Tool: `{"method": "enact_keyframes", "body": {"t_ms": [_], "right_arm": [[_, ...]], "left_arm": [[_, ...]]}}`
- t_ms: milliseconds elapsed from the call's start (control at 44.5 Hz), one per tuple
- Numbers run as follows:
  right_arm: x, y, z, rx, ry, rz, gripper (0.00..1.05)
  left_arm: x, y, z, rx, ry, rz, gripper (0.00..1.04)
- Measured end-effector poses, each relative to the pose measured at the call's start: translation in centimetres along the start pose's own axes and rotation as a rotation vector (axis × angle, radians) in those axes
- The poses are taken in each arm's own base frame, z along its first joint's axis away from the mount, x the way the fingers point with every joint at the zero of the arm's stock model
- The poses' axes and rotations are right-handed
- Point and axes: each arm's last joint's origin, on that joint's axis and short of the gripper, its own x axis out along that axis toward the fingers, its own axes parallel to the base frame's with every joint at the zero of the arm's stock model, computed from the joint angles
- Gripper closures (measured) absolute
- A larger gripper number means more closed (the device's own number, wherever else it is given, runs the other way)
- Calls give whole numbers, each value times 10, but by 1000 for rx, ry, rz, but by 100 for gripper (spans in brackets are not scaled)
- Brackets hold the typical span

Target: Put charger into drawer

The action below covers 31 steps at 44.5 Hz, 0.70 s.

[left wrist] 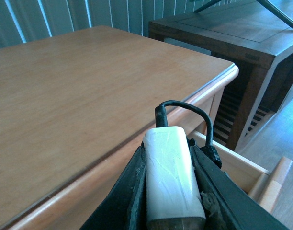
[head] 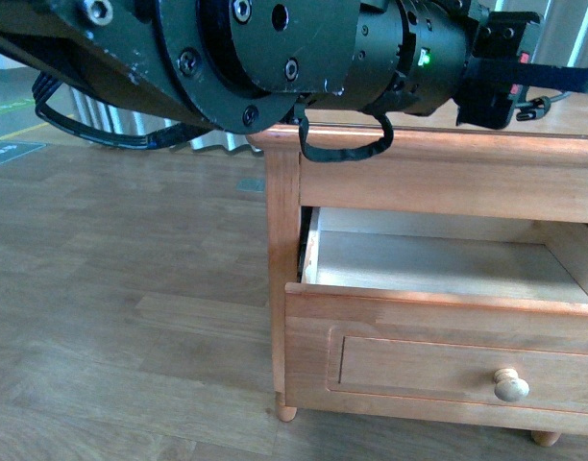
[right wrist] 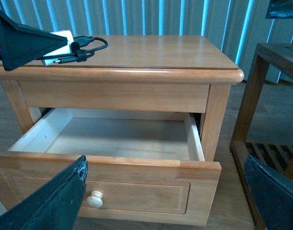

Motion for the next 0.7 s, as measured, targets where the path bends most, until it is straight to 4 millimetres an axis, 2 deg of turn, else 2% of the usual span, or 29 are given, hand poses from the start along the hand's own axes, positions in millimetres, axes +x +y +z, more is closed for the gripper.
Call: {"method": "enact_keyframes", "body": {"t_ms": [180,494,652,697], "right_arm": [[0,0,0,0,0,0,8],[0,0,0,0,0,0,8],[0,0,0,0,0,0,8],[0,0,0,0,0,0,8]], "left_arm": [[-8,-7,-13,-11,43,16,80],[-13,5,-36,-56,116,79,80],[-12,13,-54,-94,149,109,80],[-11,14,-57,-102,157,115,74]]}}
